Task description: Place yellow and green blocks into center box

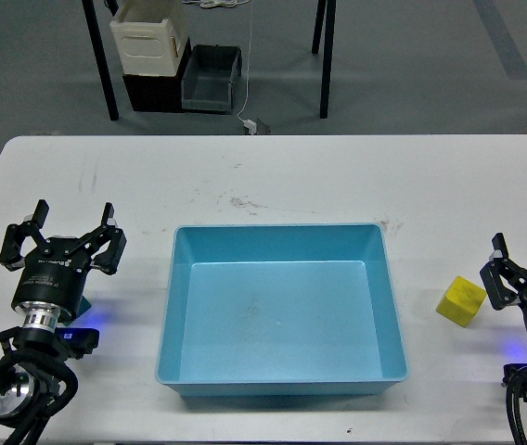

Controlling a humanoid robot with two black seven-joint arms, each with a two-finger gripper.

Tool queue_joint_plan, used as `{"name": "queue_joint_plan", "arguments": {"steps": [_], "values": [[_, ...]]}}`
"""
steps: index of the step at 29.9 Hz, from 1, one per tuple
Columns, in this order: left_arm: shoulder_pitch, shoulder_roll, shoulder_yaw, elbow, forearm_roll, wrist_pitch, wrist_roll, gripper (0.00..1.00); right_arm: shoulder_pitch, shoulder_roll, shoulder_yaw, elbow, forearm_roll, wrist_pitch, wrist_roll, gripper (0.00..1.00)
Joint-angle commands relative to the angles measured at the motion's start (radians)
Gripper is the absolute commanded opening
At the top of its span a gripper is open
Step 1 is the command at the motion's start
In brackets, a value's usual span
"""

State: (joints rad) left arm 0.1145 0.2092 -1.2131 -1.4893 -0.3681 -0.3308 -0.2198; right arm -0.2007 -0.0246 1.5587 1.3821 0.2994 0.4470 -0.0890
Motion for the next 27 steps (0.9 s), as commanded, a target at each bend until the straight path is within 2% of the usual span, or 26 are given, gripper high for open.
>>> {"name": "queue_joint_plan", "arguments": {"steps": [1,4,10,16,20,24,27], "values": [[0.001,0.001,0.0,0.0,0.0,-0.002,-0.001,1.0,0.001,0.0,0.0,0.0,-0.005,0.001,-0.002,1.0],[0.001,-0.001,0.0,0.001,0.001,0.001,-0.003,1.0,0.013,-0.021,0.004,0.0,-0.078,0.012,-0.002,1.0],[0.001,-0.001,0.0,0.003,0.001,-0.002,-0.006,1.0,0.104,-0.136,0.011,0.0,-0.371,0.035,0.006,1.0],[0.001,-0.001,0.0,0.004,0.001,-0.004,-0.007,1.0,0.283,-0.34,-0.009,0.006,-0.707,0.036,0.006,1.0],[-0.001,-0.005,0.0,0.004,0.001,-0.004,-0.007,1.0,0.412,-0.452,-0.048,0.021,-1.038,0.042,-0.005,1.0],[-0.001,-0.016,-0.005,0.004,0.001,-0.004,-0.007,1.0,0.545,-0.613,-0.181,0.049,-1.325,0.042,-0.002,1.0],[-0.001,-0.016,-0.005,0.004,0.001,-0.004,-0.009,1.0,0.668,-0.669,-0.323,0.046,-1.446,0.042,0.005,0.99]]}}
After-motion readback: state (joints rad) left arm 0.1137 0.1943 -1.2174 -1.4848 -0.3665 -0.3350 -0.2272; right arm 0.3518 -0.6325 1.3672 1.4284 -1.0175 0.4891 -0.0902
